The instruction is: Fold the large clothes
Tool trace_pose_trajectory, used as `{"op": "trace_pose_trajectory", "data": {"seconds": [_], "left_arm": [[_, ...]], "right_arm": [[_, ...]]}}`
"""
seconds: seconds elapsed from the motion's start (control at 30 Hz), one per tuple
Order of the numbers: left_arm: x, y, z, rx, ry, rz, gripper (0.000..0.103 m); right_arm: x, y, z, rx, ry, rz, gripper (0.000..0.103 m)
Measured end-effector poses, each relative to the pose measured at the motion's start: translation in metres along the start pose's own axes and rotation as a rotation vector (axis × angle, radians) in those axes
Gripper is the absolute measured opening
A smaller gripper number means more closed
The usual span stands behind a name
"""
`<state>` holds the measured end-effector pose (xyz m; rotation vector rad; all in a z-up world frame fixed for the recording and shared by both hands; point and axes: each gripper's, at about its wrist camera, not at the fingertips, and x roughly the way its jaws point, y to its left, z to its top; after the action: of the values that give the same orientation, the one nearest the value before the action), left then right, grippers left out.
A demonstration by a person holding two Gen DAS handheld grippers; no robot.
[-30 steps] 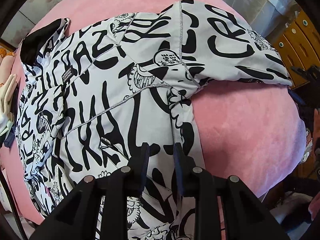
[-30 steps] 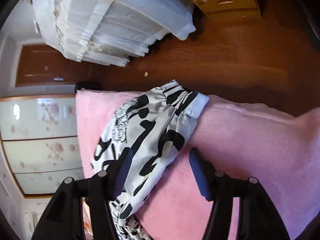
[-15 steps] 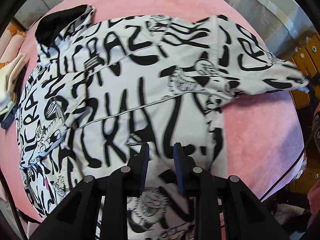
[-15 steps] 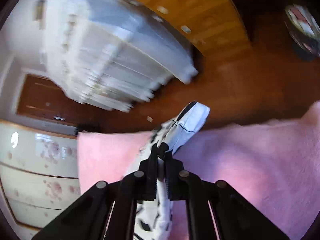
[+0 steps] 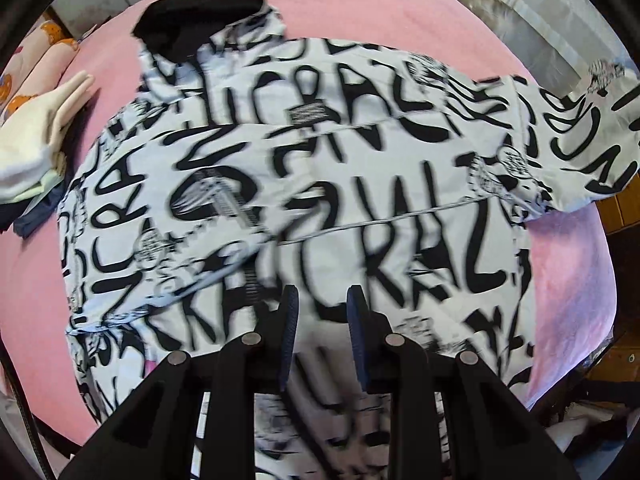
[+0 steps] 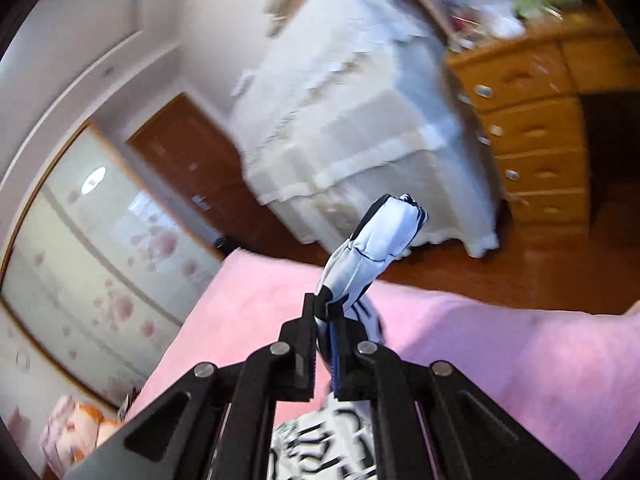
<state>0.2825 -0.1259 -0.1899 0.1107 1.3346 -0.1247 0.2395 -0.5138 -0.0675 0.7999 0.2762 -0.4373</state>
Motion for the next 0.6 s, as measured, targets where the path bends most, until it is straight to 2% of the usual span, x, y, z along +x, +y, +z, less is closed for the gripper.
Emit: {"op": "trace_pose_trajectory", "data": {"seconds": [0.17,0.27,0.47,0.6], "left_arm": [[-0.007,0.052,-0.012,-0.051,0.004,-0.011,0.023],[-0.008,0.080,-0.019,-0.069,-0.006,-0.013,0.023],[-0.009,0.135,-0.033,-0.143,-0.022,-0.018,0.023],[-0.008,0.162,-0.043,-0.182,-0.023,-0.024,0.023]], "right_arm": [[-0.010,0.071,-0.044,-0.130,0.034,0.079,0.004],[-0.014,0.112,-0.085,-0.248,0.074,0.112,0.005],[-0.016,0.180,-0.194,-0.556,0.166,0.152,0.005],[-0.013,0.205,-0.266,-0.773,0.235,0.180,0.005]]}}
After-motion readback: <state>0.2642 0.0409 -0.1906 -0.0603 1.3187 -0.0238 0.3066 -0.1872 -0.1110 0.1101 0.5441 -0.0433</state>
